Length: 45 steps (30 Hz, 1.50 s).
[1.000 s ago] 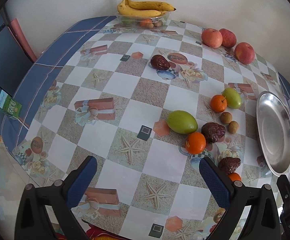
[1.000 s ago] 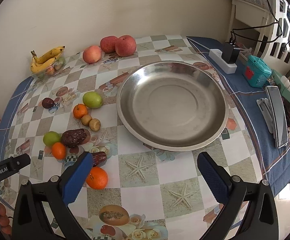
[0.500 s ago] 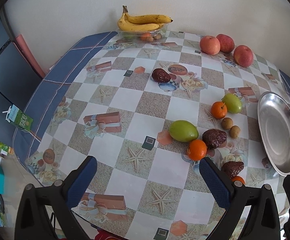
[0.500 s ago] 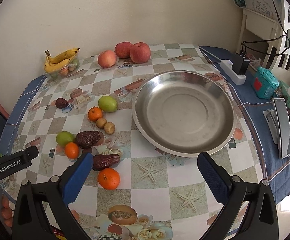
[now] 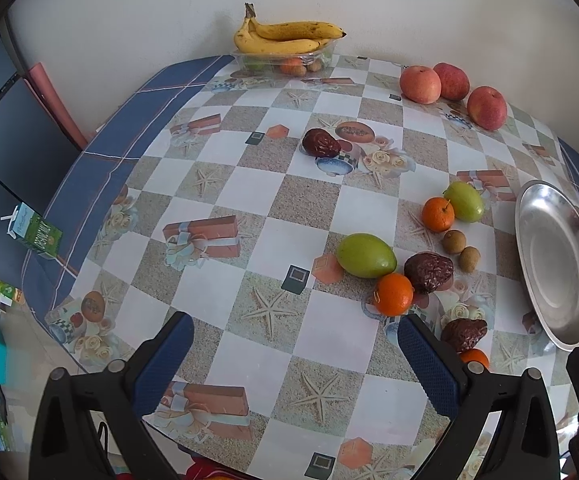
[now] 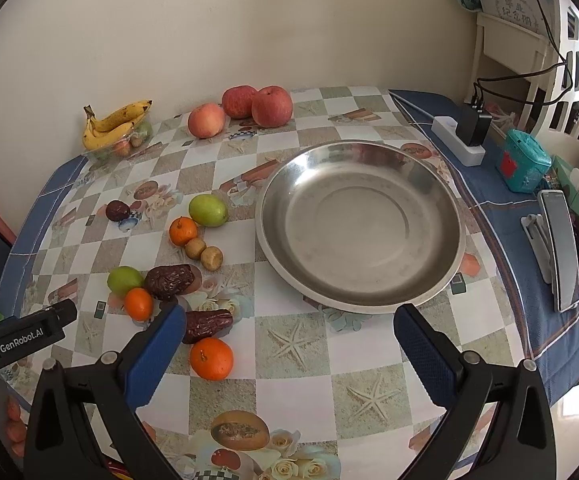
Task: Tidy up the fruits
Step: 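Move both tools toward the oranges lying among the dates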
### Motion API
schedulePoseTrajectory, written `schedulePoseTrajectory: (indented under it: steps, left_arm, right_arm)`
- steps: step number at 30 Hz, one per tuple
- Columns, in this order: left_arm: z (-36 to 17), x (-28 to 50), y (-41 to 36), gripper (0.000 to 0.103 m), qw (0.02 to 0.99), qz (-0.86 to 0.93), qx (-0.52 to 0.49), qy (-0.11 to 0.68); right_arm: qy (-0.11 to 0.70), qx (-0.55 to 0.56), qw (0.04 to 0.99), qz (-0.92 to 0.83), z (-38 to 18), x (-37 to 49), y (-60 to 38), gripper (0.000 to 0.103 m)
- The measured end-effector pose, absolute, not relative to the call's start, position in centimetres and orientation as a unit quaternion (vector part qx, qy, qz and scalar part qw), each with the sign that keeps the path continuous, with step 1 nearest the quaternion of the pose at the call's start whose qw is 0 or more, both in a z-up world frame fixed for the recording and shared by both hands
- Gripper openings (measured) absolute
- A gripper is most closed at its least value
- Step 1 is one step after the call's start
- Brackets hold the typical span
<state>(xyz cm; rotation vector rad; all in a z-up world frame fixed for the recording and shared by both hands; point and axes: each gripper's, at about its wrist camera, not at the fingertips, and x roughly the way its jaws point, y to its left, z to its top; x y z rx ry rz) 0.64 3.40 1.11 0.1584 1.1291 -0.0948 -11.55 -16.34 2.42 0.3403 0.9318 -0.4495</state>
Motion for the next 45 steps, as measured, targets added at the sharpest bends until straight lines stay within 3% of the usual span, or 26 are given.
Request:
schedulePoseTrajectory:
  steps: [32, 45]
  left_arm:
    - [1.7, 0.6, 4.3, 0.103, 0.828, -0.104, 0.037, 0.551]
    - [1.0, 3.0, 2.1, 0.103, 0.836, -0.158, 0.084, 0.518]
  right_arm:
    - [0.485, 0.140, 0.831, -0.234, 1.0, -10.4, -15.9, 0.103]
    - [0.491, 0.124, 0.840, -0.192, 1.0, -8.0, -13.8, 0.103]
